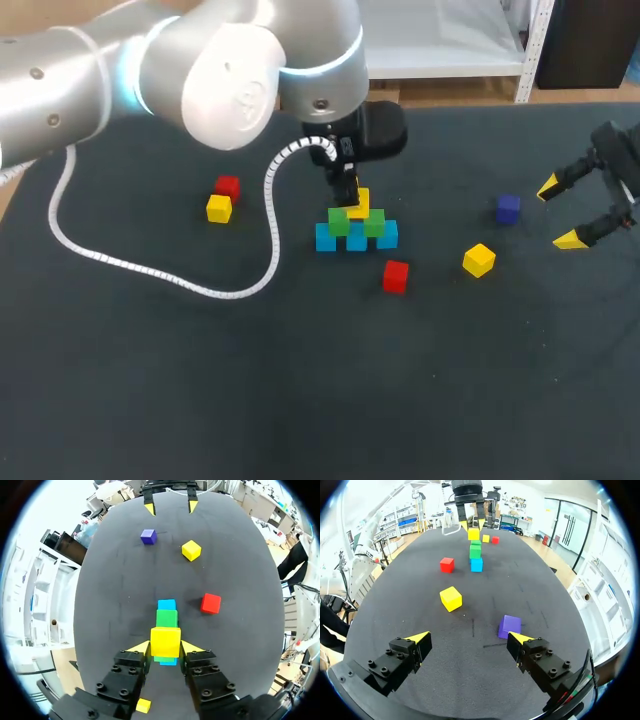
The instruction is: Place the blue cubes, place green cubes on the blue cubes, place the yellow cubes on the green cubes, then place the red cubes on the yellow cubes, and place purple cube on the red cubes.
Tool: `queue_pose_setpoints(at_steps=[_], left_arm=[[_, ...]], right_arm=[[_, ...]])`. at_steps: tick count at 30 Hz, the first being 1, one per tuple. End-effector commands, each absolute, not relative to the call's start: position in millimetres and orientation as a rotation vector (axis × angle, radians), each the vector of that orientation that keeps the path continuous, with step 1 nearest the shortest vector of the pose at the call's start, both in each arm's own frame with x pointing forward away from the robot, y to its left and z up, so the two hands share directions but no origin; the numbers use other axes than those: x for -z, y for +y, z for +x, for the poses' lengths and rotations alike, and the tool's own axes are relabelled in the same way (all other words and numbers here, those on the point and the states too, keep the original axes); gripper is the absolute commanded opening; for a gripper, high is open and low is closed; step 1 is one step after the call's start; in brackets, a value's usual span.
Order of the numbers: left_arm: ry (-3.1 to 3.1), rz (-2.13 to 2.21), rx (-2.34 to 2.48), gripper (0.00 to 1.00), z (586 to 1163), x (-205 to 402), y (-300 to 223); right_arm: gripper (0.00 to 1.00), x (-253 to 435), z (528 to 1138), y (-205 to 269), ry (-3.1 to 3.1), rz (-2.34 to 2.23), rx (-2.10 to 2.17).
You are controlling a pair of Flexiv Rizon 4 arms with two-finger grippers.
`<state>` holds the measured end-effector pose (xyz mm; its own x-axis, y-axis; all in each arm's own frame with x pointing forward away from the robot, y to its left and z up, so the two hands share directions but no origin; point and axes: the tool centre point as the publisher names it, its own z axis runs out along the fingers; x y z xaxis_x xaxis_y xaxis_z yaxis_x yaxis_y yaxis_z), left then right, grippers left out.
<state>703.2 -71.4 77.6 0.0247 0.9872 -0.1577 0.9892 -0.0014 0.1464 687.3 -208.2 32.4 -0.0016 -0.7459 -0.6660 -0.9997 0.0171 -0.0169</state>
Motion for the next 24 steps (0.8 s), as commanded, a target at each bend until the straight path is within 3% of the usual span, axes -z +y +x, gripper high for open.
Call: queue_pose_setpoints(at_steps=[1,24], left_arm=[[2.061,2.087,0.014,0.0,705.4,-76.4,-72.8],[2.098,2.075,0.008,0.0,709.8,-67.1,-71.9]], right_arm=[[1.0,-32.0,687.8,-208.1,1.798,-1.78,-0.663],[1.0,-32.0,687.8,-208.1,1.798,-1.78,-0.663]])
